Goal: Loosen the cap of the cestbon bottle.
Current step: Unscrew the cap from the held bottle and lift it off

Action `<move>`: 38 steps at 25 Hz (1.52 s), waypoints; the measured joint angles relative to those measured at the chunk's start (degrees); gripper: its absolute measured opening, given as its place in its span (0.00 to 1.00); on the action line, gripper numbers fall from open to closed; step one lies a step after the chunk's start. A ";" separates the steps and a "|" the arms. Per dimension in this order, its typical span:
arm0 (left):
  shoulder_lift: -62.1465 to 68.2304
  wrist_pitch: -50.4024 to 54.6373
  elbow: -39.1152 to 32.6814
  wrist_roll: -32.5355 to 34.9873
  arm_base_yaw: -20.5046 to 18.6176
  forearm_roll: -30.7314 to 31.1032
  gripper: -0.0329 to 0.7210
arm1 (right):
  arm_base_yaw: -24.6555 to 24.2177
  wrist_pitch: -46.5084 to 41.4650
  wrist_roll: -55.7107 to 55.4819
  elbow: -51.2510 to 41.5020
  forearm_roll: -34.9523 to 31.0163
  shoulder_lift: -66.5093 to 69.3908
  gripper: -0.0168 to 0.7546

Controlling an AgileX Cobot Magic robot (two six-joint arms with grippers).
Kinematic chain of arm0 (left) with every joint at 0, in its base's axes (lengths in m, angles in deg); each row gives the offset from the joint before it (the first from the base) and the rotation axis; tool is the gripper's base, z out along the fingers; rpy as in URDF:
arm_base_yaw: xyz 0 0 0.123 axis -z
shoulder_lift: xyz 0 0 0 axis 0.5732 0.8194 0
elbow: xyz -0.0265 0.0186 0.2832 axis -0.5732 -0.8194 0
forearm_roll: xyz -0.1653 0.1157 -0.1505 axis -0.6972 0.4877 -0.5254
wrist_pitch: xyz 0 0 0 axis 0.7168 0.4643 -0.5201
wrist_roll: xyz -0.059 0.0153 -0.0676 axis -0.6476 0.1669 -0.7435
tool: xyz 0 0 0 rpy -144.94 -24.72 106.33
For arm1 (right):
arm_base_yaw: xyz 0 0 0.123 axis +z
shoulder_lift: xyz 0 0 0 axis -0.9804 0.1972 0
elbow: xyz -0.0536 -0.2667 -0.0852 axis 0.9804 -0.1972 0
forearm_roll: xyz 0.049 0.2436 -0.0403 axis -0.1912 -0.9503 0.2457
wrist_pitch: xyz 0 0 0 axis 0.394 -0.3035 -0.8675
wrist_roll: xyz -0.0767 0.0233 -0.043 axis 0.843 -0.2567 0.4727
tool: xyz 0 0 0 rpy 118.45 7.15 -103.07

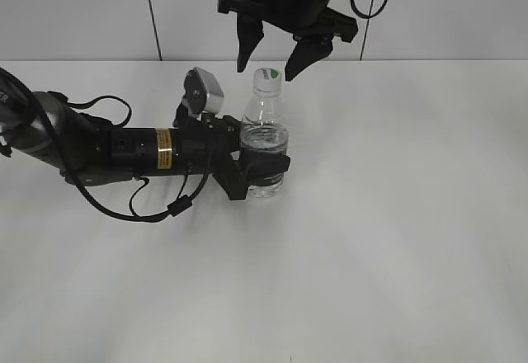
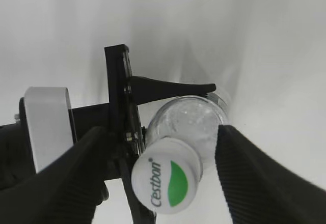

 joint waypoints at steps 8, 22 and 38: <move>0.00 0.21 0.09 0.00 0.00 -0.05 0.59 | -0.05 0.00 1.07 -1.06 -0.19 -0.18 0.68; 0.00 0.64 0.09 0.02 0.00 -0.27 0.59 | -0.05 -0.13 2.35 -3.03 0.08 -4.01 0.68; 0.00 0.81 0.09 0.06 0.00 -0.66 0.59 | 0.00 -0.13 3.09 -3.30 -1.35 -3.25 0.68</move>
